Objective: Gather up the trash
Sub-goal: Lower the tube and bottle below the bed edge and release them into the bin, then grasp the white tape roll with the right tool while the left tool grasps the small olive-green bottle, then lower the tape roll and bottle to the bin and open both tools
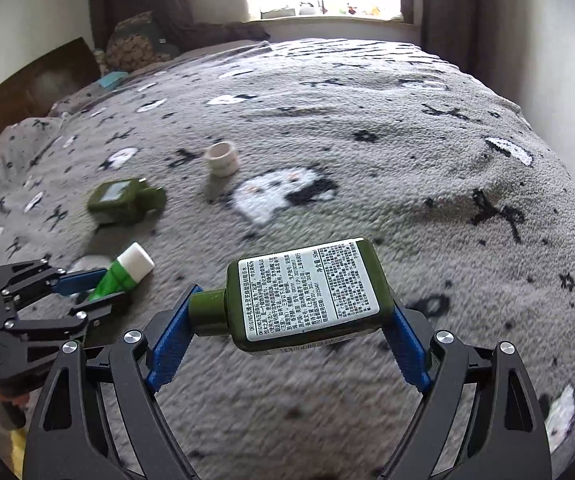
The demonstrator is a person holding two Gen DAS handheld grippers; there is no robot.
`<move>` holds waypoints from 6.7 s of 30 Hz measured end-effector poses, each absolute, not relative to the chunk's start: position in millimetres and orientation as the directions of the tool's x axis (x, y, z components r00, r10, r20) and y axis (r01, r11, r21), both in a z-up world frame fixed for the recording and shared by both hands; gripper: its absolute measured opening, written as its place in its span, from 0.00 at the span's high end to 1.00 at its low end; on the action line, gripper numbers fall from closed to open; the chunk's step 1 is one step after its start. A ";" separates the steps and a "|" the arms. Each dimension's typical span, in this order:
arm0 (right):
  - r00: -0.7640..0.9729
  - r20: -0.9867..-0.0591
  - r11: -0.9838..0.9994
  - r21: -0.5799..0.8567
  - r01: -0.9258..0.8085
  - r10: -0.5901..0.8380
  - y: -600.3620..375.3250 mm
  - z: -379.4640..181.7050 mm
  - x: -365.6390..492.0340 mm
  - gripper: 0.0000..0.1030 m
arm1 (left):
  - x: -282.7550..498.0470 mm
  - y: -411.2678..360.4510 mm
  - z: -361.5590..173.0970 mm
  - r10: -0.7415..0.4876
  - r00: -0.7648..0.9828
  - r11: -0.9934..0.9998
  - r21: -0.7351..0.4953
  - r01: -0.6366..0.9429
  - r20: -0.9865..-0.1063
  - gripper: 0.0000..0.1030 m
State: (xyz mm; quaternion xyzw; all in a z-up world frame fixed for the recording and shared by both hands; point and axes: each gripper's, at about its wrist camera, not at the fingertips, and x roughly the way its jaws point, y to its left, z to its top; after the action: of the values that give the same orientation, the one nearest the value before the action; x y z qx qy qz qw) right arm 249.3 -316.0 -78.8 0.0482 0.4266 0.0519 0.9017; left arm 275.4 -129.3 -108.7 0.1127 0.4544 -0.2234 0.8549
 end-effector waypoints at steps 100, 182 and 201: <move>0.311 -0.907 0.957 0.289 -0.034 0.285 -221.9 -281.1 -8.1 0.07 | -9.7 -55.2 -326.0 -0.364 0.021 0.886 -0.339 0.316 -0.931 0.67; 0.679 -0.721 0.985 0.174 -0.011 0.135 -330.4 -52.2 369.2 0.67 | 404.4 -120.3 -129.8 -0.146 0.537 0.978 -0.040 0.204 -0.831 0.08; 0.690 -0.699 0.981 0.164 -0.100 0.187 -320.3 -42.9 294.1 0.67 | 342.4 -99.3 -94.2 -0.188 0.603 0.963 -0.023 0.270 -0.775 0.21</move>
State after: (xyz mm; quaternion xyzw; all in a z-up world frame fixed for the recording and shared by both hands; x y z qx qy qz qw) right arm 294.1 -320.3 -42.9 0.0566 0.3858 0.0781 0.9175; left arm 342.4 -99.3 -94.2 0.0481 0.4268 -0.1280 0.8939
